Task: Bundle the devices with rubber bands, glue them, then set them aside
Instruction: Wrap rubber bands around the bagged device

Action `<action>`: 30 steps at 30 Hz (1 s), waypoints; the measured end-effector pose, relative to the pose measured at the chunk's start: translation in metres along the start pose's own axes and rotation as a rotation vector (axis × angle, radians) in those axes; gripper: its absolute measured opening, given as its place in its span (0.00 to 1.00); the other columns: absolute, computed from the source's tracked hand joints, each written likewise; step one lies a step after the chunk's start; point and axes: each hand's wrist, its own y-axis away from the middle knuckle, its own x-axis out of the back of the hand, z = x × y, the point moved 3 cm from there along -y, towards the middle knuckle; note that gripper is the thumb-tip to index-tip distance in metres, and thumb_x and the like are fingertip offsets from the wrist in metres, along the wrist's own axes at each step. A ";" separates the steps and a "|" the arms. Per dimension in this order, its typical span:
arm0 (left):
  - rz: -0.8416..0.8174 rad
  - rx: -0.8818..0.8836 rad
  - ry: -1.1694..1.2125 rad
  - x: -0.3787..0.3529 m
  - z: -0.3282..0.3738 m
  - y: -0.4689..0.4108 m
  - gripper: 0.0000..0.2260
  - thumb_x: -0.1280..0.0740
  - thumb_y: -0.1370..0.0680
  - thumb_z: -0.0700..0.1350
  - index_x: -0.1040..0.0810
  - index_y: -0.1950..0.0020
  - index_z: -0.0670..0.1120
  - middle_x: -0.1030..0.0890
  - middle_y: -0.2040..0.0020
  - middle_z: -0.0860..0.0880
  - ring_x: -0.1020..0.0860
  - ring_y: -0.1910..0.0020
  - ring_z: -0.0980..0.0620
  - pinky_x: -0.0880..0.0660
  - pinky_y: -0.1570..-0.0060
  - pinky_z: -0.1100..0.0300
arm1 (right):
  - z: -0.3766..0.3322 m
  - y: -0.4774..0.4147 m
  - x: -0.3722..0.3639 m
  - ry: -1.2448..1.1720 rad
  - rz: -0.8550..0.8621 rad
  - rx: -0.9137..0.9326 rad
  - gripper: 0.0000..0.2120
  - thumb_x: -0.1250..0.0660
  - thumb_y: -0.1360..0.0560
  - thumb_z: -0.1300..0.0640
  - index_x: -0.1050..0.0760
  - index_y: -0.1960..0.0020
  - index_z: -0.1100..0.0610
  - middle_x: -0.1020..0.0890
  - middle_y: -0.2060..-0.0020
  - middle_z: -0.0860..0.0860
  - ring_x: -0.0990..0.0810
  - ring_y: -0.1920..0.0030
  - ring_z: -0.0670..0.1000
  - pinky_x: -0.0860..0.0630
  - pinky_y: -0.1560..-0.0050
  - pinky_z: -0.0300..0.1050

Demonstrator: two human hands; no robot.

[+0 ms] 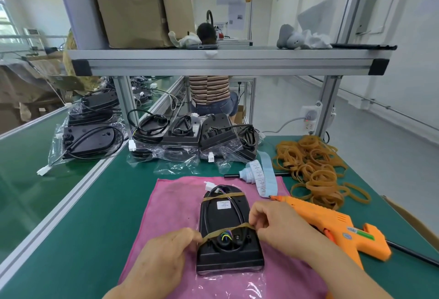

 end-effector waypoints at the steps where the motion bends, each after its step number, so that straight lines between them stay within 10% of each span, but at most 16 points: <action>1: 0.034 0.039 0.064 -0.001 -0.001 0.000 0.22 0.39 0.34 0.32 0.24 0.50 0.57 0.19 0.61 0.62 0.22 0.64 0.63 0.24 0.64 0.68 | 0.000 0.002 -0.001 0.010 0.013 0.005 0.15 0.35 0.32 0.66 0.25 0.61 0.45 0.20 0.67 0.46 0.23 0.65 0.42 0.25 0.63 0.37; 11: 0.130 0.404 0.408 -0.023 -0.016 0.002 0.28 0.37 0.28 0.23 0.20 0.57 0.59 0.17 0.62 0.56 0.18 0.61 0.56 0.20 0.56 0.58 | 0.021 0.028 0.051 0.348 0.192 -0.201 0.05 0.32 0.30 0.53 0.28 0.61 0.48 0.23 0.61 0.43 0.25 0.59 0.43 0.29 0.63 0.39; 22: 0.125 0.480 0.462 -0.028 -0.021 0.002 0.29 0.37 0.27 0.23 0.19 0.64 0.59 0.16 0.62 0.53 0.19 0.65 0.58 0.24 0.62 0.72 | 0.074 0.098 0.057 0.478 0.105 -0.678 0.26 0.41 0.32 0.24 0.35 0.58 0.48 0.25 0.63 0.44 0.26 0.63 0.43 0.35 0.70 0.39; 26: 0.119 0.477 0.454 -0.026 -0.018 0.002 0.29 0.38 0.27 0.24 0.19 0.63 0.60 0.16 0.62 0.53 0.19 0.64 0.58 0.23 0.62 0.71 | 0.083 0.104 0.044 0.356 0.173 -0.737 0.31 0.41 0.32 0.23 0.31 0.49 0.50 0.23 0.59 0.46 0.22 0.58 0.46 0.30 0.67 0.40; 30: 0.118 0.479 0.479 -0.025 -0.015 0.003 0.29 0.40 0.27 0.23 0.20 0.64 0.59 0.15 0.60 0.53 0.19 0.65 0.59 0.24 0.63 0.73 | 0.095 0.104 0.043 0.201 0.209 -0.772 0.27 0.33 0.32 0.29 0.29 0.62 0.53 0.25 0.67 0.48 0.26 0.67 0.46 0.35 0.70 0.39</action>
